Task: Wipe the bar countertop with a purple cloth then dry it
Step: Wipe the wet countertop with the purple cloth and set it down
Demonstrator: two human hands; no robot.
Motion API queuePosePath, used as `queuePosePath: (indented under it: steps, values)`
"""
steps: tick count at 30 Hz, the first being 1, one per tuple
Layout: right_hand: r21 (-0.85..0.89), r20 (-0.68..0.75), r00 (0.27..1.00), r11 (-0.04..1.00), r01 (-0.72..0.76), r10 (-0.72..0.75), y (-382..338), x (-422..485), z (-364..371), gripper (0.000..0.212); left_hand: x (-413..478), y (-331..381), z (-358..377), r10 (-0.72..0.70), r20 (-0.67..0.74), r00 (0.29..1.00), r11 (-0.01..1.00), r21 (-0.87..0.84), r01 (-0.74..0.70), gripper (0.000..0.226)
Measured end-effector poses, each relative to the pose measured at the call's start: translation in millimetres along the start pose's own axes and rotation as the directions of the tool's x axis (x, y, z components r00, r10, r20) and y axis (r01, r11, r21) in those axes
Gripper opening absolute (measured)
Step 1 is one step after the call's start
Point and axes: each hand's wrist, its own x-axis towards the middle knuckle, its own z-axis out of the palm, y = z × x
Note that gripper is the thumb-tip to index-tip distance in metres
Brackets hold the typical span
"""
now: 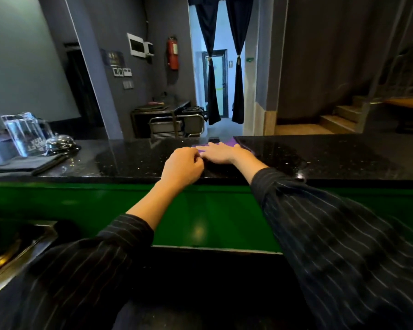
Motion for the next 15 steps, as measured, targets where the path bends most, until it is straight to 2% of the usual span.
queuePosePath:
  steps: [2,4,6,8,10,12,15]
  values:
    - [0.017,0.035,0.995,0.996,0.089,-0.090,12,-14,-5,0.052,-5,-20,-12,0.005,0.053,0.999,0.997,0.076,-0.009,0.033]
    - [0.063,0.050,0.995,0.994,0.088,-0.091,37,-24,-11,0.048,-13,-57,-30,0.020,0.167,0.986,0.990,0.135,-0.043,0.042]
    - [0.087,0.039,0.999,0.996,-0.005,0.002,65,-21,-12,0.048,-26,-94,-47,-0.016,0.245,0.970,0.974,0.222,-0.040,0.056]
    - [0.071,0.040,0.996,0.994,-0.079,0.076,77,-7,-13,0.051,-36,-113,-55,-0.052,0.263,0.964,0.966,0.258,-0.019,0.075]
    - [0.051,0.051,0.986,0.986,-0.161,0.158,74,18,-10,0.062,-36,-115,-55,-0.043,0.258,0.965,0.960,0.278,-0.031,0.087]
    - [0.027,0.040,0.971,0.971,-0.236,0.235,56,36,-8,0.078,-33,-110,-56,-0.046,0.267,0.963,0.958,0.285,-0.033,0.084]
    - [0.032,0.019,0.983,0.982,-0.186,0.185,0,39,-5,0.070,-32,-111,-57,-0.055,0.269,0.962,0.962,0.273,-0.021,0.073]
